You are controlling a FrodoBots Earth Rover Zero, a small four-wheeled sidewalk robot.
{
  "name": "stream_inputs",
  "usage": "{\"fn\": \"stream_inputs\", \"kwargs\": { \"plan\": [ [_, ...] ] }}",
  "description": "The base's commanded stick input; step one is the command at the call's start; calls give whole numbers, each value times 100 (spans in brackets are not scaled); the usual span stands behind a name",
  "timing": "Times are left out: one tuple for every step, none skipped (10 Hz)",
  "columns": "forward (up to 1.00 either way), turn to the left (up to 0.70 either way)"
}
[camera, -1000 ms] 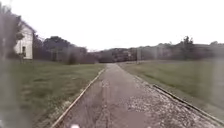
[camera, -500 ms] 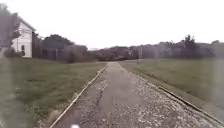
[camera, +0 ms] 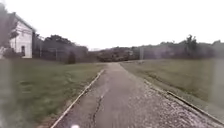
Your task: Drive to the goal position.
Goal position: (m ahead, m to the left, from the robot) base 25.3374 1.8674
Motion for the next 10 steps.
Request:
{"fn": "stream_inputs", "kwargs": {
  "plan": [
    [70, -1],
    [70, -1],
    [70, -2],
    [70, -2],
    [70, -2],
    [70, -2],
    [70, -2],
    [70, -2],
    [70, -2],
    [70, 0]
  ]
}}
